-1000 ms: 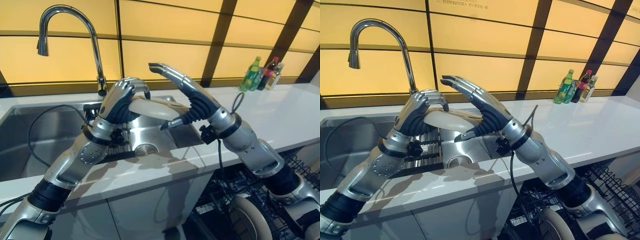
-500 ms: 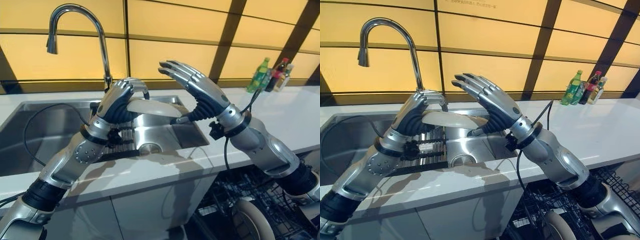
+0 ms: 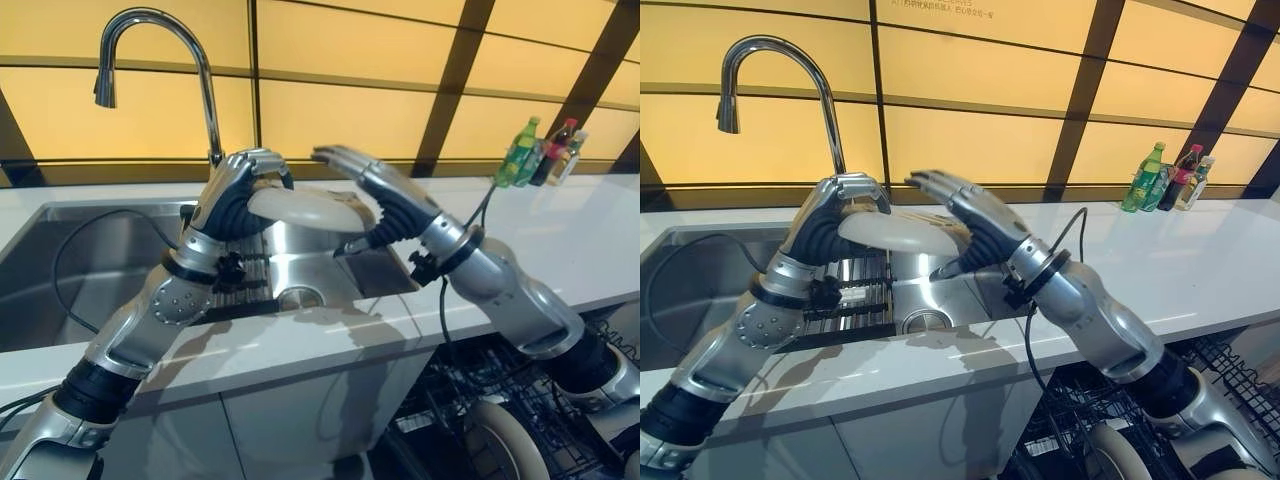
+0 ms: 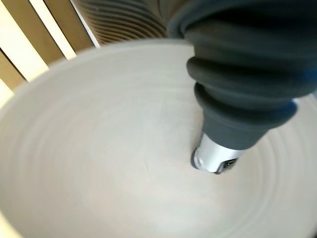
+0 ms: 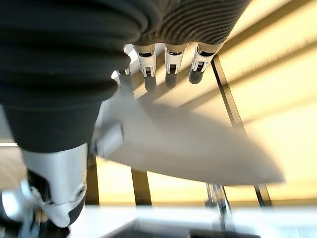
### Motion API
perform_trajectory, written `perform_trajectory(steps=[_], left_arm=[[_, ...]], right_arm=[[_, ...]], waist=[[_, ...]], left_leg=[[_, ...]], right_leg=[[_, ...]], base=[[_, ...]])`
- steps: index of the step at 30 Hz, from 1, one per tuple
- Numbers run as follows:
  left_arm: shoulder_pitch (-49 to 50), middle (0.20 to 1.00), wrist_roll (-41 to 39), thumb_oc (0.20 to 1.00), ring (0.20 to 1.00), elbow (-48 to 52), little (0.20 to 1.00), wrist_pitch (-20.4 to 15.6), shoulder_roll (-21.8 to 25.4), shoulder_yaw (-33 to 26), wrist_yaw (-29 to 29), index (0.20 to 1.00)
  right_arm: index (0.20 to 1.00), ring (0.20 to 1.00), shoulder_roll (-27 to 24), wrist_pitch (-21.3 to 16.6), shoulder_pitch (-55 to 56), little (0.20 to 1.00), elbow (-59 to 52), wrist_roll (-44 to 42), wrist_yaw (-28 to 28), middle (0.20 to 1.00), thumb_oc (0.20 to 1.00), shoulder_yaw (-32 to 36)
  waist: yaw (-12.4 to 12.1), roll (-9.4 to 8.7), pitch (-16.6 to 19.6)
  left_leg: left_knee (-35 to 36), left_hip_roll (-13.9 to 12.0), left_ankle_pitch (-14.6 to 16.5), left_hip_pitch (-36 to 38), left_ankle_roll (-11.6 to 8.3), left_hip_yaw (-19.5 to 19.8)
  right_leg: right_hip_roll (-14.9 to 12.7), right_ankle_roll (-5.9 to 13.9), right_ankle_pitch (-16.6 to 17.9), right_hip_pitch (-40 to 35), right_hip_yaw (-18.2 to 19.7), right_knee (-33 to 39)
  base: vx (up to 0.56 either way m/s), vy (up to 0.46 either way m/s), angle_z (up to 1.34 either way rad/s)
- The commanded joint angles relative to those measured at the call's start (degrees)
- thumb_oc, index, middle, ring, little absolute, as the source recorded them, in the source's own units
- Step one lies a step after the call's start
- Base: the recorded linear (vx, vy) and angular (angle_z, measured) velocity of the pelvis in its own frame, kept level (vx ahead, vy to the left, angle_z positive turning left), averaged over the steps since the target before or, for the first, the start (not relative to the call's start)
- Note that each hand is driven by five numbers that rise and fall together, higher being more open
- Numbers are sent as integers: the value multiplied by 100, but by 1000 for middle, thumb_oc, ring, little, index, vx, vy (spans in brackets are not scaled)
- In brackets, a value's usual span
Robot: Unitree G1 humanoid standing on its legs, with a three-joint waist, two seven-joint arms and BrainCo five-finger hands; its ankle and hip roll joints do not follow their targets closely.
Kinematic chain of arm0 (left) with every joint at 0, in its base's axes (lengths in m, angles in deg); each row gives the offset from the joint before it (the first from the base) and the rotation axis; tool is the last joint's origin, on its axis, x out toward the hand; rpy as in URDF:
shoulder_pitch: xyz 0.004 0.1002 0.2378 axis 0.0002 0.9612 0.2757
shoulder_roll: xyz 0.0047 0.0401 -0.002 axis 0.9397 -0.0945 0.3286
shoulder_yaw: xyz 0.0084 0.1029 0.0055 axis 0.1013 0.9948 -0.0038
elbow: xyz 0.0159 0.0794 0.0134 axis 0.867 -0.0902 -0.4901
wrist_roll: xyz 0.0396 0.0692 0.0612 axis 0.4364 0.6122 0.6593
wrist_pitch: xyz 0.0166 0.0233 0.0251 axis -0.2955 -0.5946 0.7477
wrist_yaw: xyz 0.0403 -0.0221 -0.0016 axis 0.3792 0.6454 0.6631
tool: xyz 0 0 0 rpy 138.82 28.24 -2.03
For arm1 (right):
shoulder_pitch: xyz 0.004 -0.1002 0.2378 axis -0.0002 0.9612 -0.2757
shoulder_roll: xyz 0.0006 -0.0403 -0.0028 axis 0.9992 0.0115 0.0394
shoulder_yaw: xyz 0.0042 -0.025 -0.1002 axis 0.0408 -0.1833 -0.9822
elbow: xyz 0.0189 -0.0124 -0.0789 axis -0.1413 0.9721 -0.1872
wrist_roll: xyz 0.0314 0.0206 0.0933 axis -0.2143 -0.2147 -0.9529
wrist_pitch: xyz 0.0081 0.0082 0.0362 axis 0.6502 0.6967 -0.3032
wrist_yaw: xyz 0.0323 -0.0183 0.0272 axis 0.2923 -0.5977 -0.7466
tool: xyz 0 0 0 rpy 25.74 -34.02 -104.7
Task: Pick up plates and place into dishwasher.
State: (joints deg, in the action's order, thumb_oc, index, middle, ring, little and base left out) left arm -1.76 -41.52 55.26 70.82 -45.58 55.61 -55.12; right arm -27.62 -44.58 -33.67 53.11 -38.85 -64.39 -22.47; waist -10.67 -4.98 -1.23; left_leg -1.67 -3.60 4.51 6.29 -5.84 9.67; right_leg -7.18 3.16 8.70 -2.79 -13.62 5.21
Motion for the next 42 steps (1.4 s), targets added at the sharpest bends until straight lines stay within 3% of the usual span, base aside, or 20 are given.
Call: perform_trajectory(steps=[1,5,12,18,19,20,21,27,42], left_arm=[[-610,200,-217,200,200,201,200,157,-312,-9,-202,200],[-632,200,-264,200,200,253,200,357,-433,6,-171,200],[-519,200,-263,200,200,-14,200,536,-720,42,-137,200],[-421,200,-168,200,200,-62,200,450,-801,19,-103,200],[-420,200,-161,200,200,-63,200,470,-794,19,-118,200],[-413,200,-149,200,200,-73,200,477,-789,5,-119,200],[-404,200,-150,200,200,-77,200,467,-778,-5,-122,200],[-266,200,-110,200,200,-45,200,460,-642,-172,-147,200],[-146,200,-132,200,200,-99,200,438,-423,-448,-346,200]], right_arm=[[1000,1000,-17,337,-891,1000,-63,-366,-138,1000,1000,-388],[1000,1000,210,370,-1072,1000,-79,-867,51,1000,1000,-490],[1000,1000,768,408,-1233,1000,-41,-1147,-162,1000,1000,-782],[1000,1000,863,466,-1204,1000,-9,-729,-10,1000,1000,-776],[743,743,859,472,-1203,743,-6,-639,36,743,743,-756],[278,278,847,462,-1192,278,-7,-545,72,278,278,-722],[200,200,838,439,-1182,200,1,-509,76,200,200,-703],[200,200,504,467,-932,200,-259,214,-117,200,200,-528],[200,200,10,665,-913,200,-466,473,-187,200,200,-336]], waist=[[-238,323,95],[-301,303,65],[-399,264,79],[-435,267,93],[-429,271,99],[-421,273,103],[-418,276,102],[-339,298,92],[-314,271,87]], left_leg=[[596,47,-512,-147,160,14],[594,40,-518,-151,162,46],[603,50,-533,-163,170,34],[606,58,-537,-178,182,30],[608,59,-533,-179,187,25],[610,57,-533,-180,192,15],[611,59,-532,-179,194,10],[619,56,-530,-191,201,-57],[617,35,-540,-181,167,-63]], right_leg=[[-267,429,-1021,-584,-143,-503],[-268,419,-1029,-598,-175,-512],[-251,394,-1028,-625,-169,-469],[-243,386,-1029,-621,-158,-466],[-240,387,-1029,-616,-150,-465],[-240,391,-1027,-608,-142,-470],[-240,391,-1026,-602,-138,-473],[-242,416,-1022,-569,-79,-476],[-213,400,-1045,-601,-110,-496]], base=[[0,0,0],[0,0,0],[0,0,0],[0,0,0],[0,0,0],[0,0,0],[0,0,0],[-2,1,-1],[-2,-3,0]])
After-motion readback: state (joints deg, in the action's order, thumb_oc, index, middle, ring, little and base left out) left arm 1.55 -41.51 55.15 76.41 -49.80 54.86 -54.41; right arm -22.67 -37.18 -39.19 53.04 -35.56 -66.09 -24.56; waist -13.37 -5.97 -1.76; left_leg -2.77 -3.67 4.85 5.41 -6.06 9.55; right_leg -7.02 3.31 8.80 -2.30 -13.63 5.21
